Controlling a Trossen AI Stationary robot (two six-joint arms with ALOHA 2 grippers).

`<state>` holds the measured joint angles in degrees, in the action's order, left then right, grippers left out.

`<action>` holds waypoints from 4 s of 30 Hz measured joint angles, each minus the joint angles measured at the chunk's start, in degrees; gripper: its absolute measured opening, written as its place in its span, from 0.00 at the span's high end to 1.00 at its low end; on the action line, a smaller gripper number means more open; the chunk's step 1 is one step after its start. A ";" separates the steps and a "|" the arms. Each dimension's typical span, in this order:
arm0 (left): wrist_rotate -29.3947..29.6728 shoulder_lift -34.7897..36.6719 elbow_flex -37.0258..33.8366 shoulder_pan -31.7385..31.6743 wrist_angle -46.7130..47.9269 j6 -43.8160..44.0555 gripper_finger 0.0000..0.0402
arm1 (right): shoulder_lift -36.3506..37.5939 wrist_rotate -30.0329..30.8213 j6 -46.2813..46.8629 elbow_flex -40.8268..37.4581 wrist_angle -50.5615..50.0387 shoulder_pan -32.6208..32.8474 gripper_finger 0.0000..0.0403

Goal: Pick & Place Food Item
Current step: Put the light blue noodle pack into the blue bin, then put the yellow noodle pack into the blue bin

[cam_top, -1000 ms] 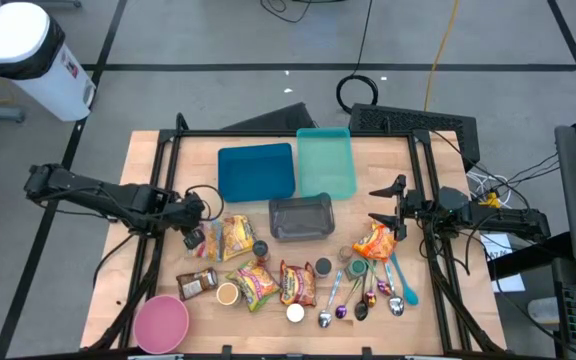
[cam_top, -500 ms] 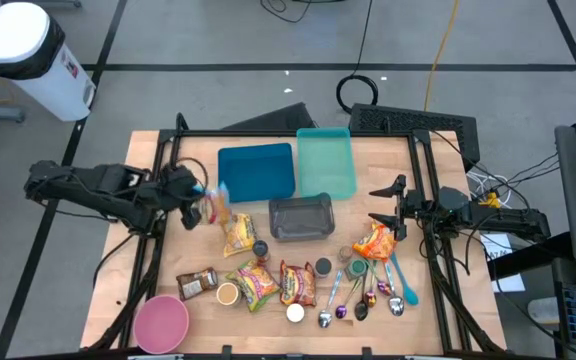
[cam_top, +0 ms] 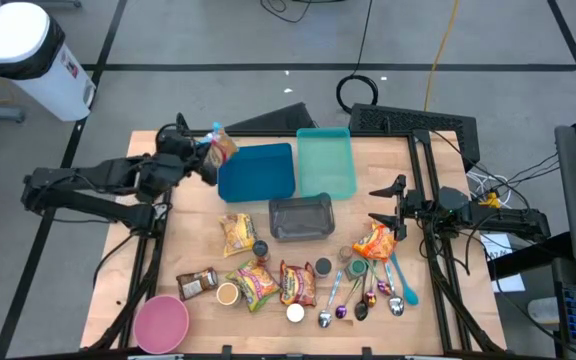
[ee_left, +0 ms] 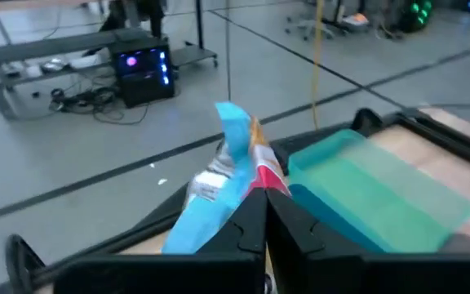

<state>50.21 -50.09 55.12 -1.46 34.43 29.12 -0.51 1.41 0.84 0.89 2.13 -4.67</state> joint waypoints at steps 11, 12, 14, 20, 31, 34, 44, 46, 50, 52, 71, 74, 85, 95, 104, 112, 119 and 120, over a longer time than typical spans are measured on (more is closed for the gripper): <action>1.59 -0.17 -24.21 -6.86 -39.07 2.88 0.98 | 0.02 0.00 -0.01 0.01 0.04 0.00 0.27; 1.56 -0.17 -25.68 -7.03 -41.05 3.04 0.99 | 0.00 0.00 0.00 0.01 0.04 0.00 0.27; 1.54 -0.15 -28.43 -7.09 -44.48 3.38 0.99 | 0.02 0.00 0.00 0.00 0.04 -0.02 0.27; 3.91 -0.08 -33.39 -7.09 -46.98 3.47 0.98 | 0.00 0.00 0.00 0.02 0.05 -0.01 0.27; -23.21 2.26 -24.16 -4.11 -37.74 -11.08 0.75 | 0.00 0.00 0.00 0.02 0.15 -0.02 0.27; -35.13 1.63 -20.77 -3.45 -26.33 -10.69 0.62 | -0.01 0.00 0.00 0.01 0.16 -0.01 0.27; -42.68 -4.09 -21.92 1.03 -3.63 8.42 0.40 | -0.02 0.00 -0.01 0.00 0.17 -0.01 0.27; -42.13 -4.77 -22.25 1.74 -1.08 12.09 0.40 | -0.02 0.00 -0.02 0.00 0.17 0.00 0.27; -40.48 -6.58 -22.35 2.77 2.41 17.22 0.39 | -0.02 0.00 0.00 0.02 0.17 0.00 0.27; -40.14 -7.94 -22.35 2.98 2.59 17.99 0.39 | -0.02 0.00 -0.02 0.02 0.17 -0.02 0.27; -39.66 -18.27 -22.37 3.01 1.44 17.54 0.43 | -0.02 0.00 -0.02 0.00 0.17 0.00 0.27; -39.66 -18.25 -22.37 3.01 0.90 17.45 0.52 | -0.02 0.00 0.00 0.00 0.17 0.00 0.27; -40.17 -17.83 -22.37 3.01 -0.06 14.76 0.98 | -0.03 0.00 0.00 0.02 0.19 0.00 0.27; -38.22 -7.99 -18.17 3.56 4.85 15.99 0.99 | -0.02 0.00 0.00 0.01 0.19 0.00 0.27; -35.75 2.02 -11.22 6.13 7.11 11.69 0.99 | -0.04 0.00 0.00 0.00 0.19 -0.01 0.27; -20.87 5.27 -8.79 4.92 -2.83 0.80 0.98 | -0.04 0.00 0.00 0.00 0.19 -0.02 0.27; -17.94 2.12 -9.38 -0.89 -14.05 -4.85 0.97 | -0.04 0.00 0.00 0.01 0.19 -0.01 0.27; -17.90 1.26 -9.79 -2.04 -15.63 -5.09 0.97 | -0.04 0.00 0.00 0.00 0.19 -0.01 0.27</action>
<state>32.31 -48.83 45.33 -3.50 18.80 24.03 -0.56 1.41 0.84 0.89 2.33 -4.68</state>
